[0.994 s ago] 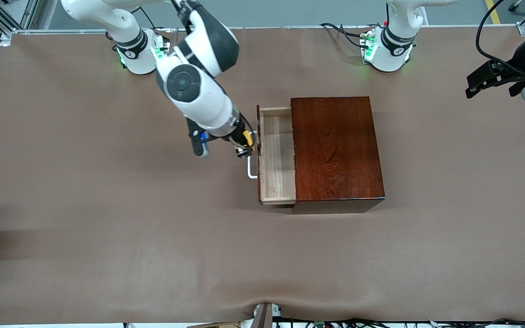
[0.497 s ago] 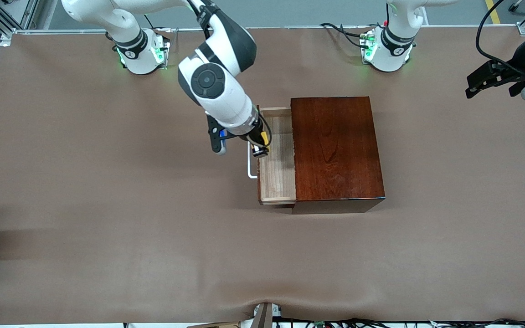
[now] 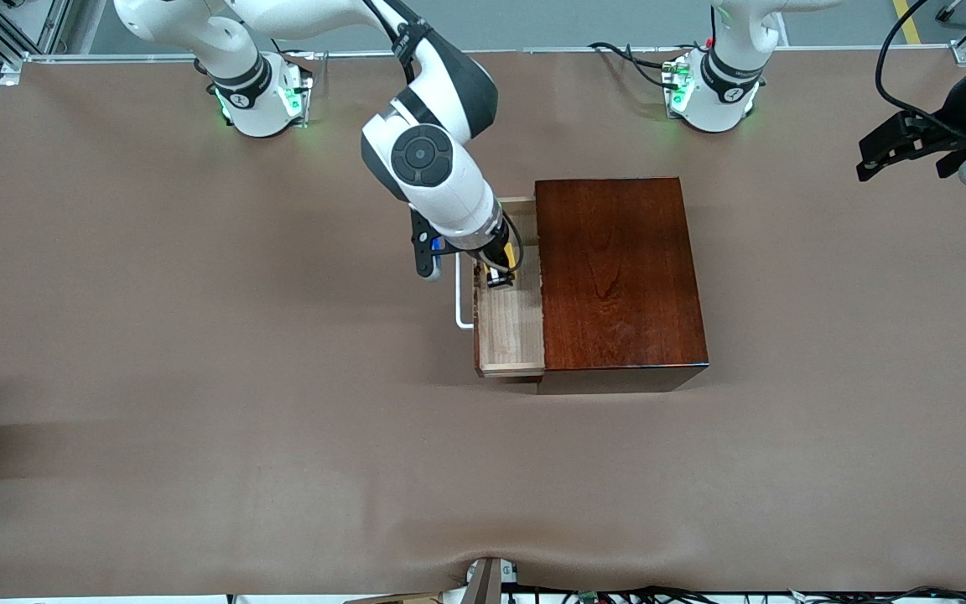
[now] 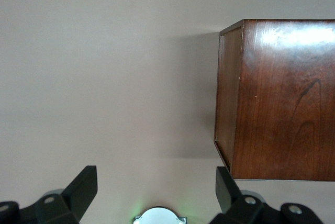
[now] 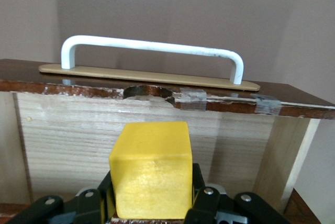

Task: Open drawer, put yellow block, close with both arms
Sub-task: 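Lower the cube into the drawer and open the right gripper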

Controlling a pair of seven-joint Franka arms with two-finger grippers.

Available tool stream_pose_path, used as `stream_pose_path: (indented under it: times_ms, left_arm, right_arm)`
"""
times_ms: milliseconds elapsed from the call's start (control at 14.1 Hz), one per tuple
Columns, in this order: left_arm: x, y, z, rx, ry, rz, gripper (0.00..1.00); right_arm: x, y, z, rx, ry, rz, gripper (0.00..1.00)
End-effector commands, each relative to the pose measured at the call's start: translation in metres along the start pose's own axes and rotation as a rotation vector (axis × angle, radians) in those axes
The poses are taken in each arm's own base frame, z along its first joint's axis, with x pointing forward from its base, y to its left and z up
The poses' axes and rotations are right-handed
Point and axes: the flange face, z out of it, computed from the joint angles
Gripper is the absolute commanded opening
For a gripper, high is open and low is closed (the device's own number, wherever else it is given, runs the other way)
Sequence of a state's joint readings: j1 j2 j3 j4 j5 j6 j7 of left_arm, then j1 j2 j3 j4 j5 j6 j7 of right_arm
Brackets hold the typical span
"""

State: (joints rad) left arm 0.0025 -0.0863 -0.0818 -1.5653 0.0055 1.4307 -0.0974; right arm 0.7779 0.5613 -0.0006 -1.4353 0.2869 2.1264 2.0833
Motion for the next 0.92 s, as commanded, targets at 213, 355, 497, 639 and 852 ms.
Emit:
stream_pose_path:
  times_ms: [213,355,497,639,852]
  left_arm:
    - [-0.002,-0.002,-0.002,0.018,0.015,0.005,1.0]
    - [-0.002,-0.003,-0.002,0.017,0.015,0.003,1.0]
    - [-0.002,-0.003,-0.002,0.017,0.015,0.003,1.0]
    - [-0.002,-0.002,-0.002,0.018,0.015,0.005,1.0]
    - [-0.001,-0.002,-0.001,0.018,0.013,0.005,1.0]
  right_arm:
    - [-0.01,0.0,0.022,0.023,0.03,-0.011,0.0]
    - [-0.009,0.001,0.031,0.019,0.049,-0.021,0.0]
    - [-0.011,0.005,0.042,0.009,0.062,-0.03,0.0]
    - [-0.011,0.005,0.045,0.014,0.07,-0.037,0.0]
    - [-0.013,0.007,0.053,0.007,0.072,-0.038,0.0]
